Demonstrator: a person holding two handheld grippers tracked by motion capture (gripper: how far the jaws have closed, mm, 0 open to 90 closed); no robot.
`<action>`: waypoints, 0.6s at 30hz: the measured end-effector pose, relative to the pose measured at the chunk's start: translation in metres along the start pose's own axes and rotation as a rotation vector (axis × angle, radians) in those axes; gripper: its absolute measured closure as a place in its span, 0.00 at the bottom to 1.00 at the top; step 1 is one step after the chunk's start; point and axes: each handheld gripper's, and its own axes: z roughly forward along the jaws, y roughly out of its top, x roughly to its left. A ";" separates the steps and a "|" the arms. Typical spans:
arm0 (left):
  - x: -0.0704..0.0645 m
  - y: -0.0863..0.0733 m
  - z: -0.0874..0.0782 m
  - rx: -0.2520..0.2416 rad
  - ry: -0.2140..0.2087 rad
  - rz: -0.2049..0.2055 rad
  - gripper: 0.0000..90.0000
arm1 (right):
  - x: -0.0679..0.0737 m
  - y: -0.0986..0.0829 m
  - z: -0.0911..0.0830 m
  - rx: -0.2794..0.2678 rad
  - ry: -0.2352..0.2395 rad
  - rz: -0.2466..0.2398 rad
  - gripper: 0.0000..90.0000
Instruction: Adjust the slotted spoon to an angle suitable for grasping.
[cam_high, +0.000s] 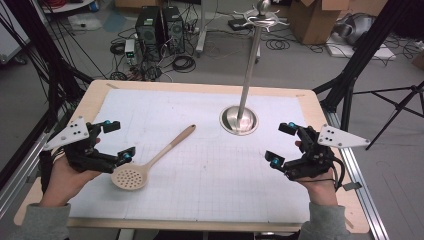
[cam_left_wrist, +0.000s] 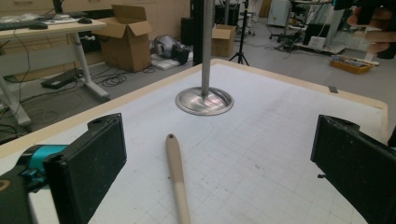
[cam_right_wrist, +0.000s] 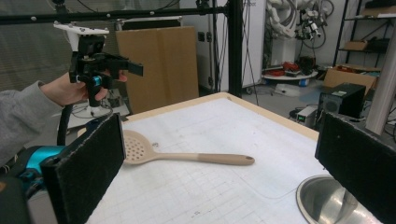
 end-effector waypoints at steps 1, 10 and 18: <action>0.000 0.000 0.000 0.000 0.000 0.000 0.04 | 0.000 0.000 0.000 0.000 0.000 0.000 0.00; 0.002 -0.007 0.006 0.023 0.038 0.035 0.08 | 0.000 -0.002 0.000 0.002 -0.002 0.005 0.00; 0.007 -0.015 0.017 0.072 0.032 0.023 0.27 | 0.000 -0.006 -0.001 0.029 -0.013 0.016 0.00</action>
